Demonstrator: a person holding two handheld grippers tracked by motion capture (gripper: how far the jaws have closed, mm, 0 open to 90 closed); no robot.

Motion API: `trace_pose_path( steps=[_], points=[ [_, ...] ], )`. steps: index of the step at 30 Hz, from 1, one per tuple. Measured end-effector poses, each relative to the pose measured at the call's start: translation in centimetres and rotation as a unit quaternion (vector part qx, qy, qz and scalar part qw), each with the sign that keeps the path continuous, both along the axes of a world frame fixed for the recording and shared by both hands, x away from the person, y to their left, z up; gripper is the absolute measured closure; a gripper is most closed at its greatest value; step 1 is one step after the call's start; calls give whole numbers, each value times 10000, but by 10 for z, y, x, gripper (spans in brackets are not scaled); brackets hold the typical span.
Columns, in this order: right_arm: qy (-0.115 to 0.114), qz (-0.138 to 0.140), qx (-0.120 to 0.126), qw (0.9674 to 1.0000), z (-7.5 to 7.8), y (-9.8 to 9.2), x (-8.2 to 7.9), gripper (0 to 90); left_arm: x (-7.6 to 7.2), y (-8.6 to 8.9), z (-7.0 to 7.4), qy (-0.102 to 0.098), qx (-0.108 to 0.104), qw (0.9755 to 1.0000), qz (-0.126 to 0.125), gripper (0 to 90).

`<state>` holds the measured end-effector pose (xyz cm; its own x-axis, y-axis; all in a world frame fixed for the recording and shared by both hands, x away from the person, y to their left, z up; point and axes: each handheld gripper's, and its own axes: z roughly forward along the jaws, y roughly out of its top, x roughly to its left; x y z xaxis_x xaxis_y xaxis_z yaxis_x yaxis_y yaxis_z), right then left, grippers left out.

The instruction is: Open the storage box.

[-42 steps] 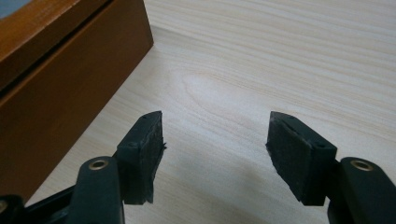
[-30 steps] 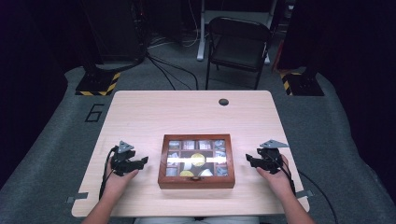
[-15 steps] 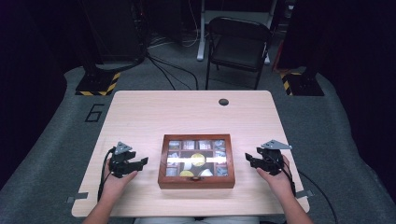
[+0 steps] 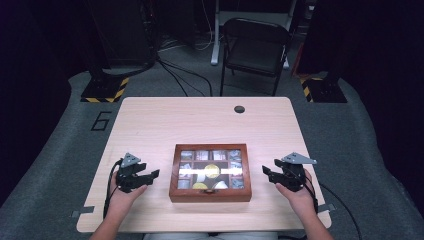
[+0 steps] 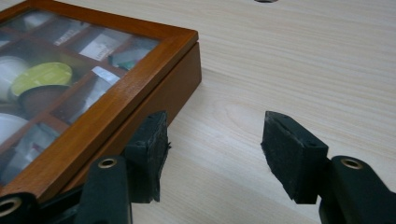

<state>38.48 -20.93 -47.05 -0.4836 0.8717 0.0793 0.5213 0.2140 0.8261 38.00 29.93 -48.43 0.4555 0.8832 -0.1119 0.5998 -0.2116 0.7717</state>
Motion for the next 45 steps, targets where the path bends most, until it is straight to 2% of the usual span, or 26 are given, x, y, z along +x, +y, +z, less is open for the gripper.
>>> trace_pose_path(
  steps=[6,12,15,21,26,32,45],
  points=[
    [-106,102,126,9998,5,5,-12,407,-5,-4,5,-53,-12,10000,-83,357],
    [-200,263,67,9994,7,10,-24,404,-13,-8,7,-36,-48,9999,-149,366],
    [-181,323,146,9992,8,12,-28,405,-16,-9,8,-63,-63,9999,-148,366],
    [-187,528,86,9984,9,19,-37,410,-25,-12,10,-109,-150,9996,-198,375],
    [-164,601,64,9980,10,22,-42,414,-30,-14,12,-97,-121,9995,-268,377],
    [-162,727,36,9972,10,27,-48,418,-36,-18,14,-180,-139,9994,-276,379],
    [-109,1033,-36,9946,10,40,-58,423,-52,-28,18,-227,-161,9982,-533,388]
  ],
)
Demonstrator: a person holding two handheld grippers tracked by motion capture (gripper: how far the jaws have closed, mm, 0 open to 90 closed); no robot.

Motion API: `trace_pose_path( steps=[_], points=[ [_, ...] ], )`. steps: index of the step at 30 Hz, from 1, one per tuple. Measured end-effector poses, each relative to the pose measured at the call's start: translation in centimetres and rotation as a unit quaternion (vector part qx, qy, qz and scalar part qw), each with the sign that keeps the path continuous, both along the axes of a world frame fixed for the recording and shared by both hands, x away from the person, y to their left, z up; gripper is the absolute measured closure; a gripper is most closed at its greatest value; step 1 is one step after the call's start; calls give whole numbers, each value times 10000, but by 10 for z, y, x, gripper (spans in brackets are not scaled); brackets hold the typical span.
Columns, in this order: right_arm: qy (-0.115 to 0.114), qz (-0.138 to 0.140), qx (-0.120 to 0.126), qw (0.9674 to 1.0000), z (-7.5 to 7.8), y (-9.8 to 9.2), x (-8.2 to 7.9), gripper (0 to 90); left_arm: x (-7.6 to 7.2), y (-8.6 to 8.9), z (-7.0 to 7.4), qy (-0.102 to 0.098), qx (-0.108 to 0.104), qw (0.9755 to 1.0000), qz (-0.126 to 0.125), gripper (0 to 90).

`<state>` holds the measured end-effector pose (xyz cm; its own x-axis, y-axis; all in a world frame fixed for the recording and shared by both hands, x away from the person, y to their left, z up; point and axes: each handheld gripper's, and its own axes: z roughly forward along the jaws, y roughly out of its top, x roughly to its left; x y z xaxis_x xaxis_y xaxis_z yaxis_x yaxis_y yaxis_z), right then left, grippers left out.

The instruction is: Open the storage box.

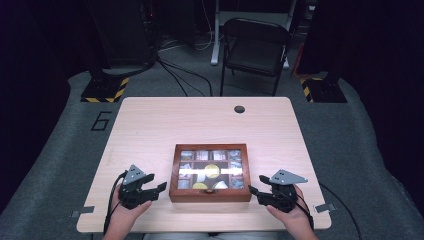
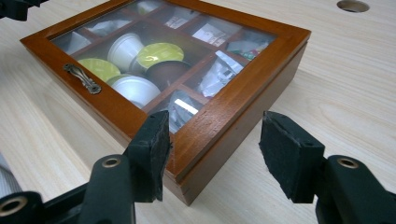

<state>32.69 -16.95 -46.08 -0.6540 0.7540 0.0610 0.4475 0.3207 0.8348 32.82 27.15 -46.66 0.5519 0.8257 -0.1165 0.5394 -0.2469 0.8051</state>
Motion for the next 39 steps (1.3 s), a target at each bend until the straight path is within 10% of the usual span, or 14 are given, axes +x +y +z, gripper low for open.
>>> trace_pose_path(
  steps=[39],
  points=[
    [447,425,-578,9964,-24,21,-6,429,-16,-34,-15,184,262,9964,-782,385]
  ],
)
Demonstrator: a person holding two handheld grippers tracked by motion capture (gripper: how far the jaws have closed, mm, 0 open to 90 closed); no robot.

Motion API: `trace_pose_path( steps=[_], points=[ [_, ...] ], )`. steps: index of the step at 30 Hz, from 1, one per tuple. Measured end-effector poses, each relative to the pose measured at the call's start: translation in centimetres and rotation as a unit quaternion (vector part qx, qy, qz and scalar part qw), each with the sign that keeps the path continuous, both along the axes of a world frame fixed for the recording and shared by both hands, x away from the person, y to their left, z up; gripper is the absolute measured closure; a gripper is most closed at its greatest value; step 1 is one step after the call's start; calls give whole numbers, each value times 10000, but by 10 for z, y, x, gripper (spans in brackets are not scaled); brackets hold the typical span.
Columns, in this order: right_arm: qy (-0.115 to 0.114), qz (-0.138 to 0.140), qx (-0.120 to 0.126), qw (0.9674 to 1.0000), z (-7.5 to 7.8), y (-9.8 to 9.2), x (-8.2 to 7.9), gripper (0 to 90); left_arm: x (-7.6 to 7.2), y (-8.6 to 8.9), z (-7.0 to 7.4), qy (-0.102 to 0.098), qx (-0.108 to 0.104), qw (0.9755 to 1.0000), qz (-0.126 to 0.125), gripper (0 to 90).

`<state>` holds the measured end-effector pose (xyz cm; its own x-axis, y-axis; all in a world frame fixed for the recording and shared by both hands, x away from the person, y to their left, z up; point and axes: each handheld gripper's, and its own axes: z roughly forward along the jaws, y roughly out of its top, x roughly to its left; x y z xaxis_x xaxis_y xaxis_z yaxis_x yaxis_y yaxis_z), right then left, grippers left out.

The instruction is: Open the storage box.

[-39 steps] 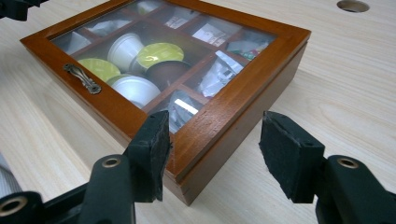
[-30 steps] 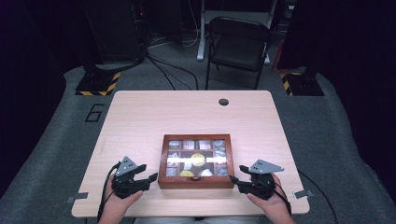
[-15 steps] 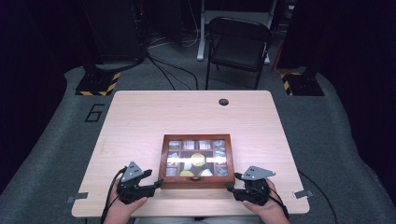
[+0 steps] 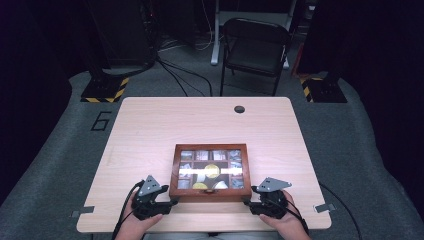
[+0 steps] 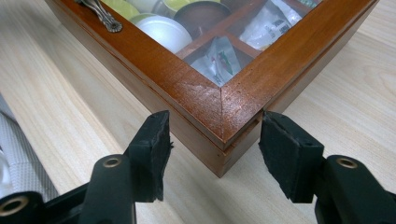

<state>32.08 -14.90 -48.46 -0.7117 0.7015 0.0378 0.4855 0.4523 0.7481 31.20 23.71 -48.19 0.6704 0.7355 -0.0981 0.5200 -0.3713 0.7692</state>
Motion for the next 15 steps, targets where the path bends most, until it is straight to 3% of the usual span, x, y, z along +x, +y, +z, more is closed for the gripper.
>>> trace_pose_path(
  steps=[15],
  points=[
    [6,-5,-42,10000,-3,-1,6,434,6,-3,-8,182,153,9997,3,401]
  ],
)
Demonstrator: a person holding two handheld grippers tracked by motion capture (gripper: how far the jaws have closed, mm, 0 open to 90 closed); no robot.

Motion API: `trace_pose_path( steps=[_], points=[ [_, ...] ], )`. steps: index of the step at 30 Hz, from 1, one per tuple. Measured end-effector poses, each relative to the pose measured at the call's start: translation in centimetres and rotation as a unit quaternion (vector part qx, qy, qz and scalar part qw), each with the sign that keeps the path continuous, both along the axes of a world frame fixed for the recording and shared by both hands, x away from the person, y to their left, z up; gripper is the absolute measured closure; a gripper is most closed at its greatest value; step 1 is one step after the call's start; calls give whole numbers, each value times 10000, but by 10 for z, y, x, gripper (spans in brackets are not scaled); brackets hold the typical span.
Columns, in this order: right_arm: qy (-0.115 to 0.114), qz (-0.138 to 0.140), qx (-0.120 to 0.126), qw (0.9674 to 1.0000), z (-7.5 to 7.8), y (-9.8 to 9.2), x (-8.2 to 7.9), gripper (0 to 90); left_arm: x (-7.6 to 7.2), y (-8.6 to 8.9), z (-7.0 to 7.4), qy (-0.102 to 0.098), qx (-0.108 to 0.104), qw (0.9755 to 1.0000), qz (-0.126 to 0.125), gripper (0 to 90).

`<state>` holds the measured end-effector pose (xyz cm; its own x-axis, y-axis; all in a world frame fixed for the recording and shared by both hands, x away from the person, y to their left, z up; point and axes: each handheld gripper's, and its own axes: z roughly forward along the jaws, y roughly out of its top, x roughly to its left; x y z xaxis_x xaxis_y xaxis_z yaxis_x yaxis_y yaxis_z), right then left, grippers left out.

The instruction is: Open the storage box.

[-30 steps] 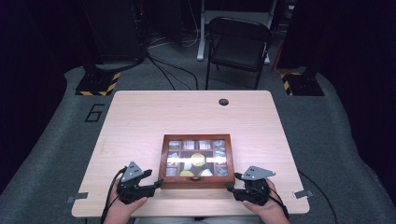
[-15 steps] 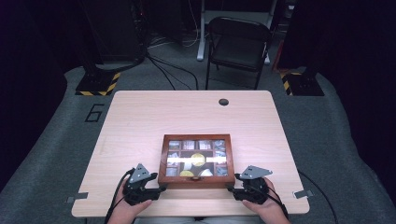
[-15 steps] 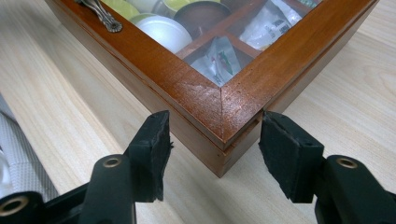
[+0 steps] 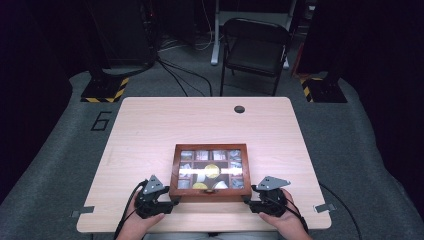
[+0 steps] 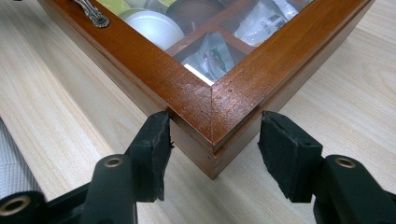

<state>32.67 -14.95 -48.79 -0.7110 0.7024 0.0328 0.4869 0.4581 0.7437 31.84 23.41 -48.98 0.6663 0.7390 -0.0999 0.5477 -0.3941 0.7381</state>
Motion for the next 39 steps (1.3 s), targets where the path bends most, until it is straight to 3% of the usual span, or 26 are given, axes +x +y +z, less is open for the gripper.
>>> trace_pose_path(
  steps=[12,19,26,31,34,39],
  points=[
    [-103,18,-85,9999,2,2,-2,449,-1,0,2,-66,-40,10000,6,404],
    [-150,36,0,9999,4,1,-2,457,-1,2,5,-107,-62,9999,-27,410],
    [-188,-9,103,9998,7,0,-2,464,-2,3,9,-145,-246,9996,15,409],
    [-269,-69,211,9994,11,-2,-2,463,-4,3,14,-313,-320,9990,90,409],
    [-343,-159,287,9989,14,-2,-3,458,-5,3,18,-500,-225,9985,92,410],
    [-424,-160,336,9984,18,-3,-3,455,-5,3,20,-562,-317,9978,154,410]
  ],
)
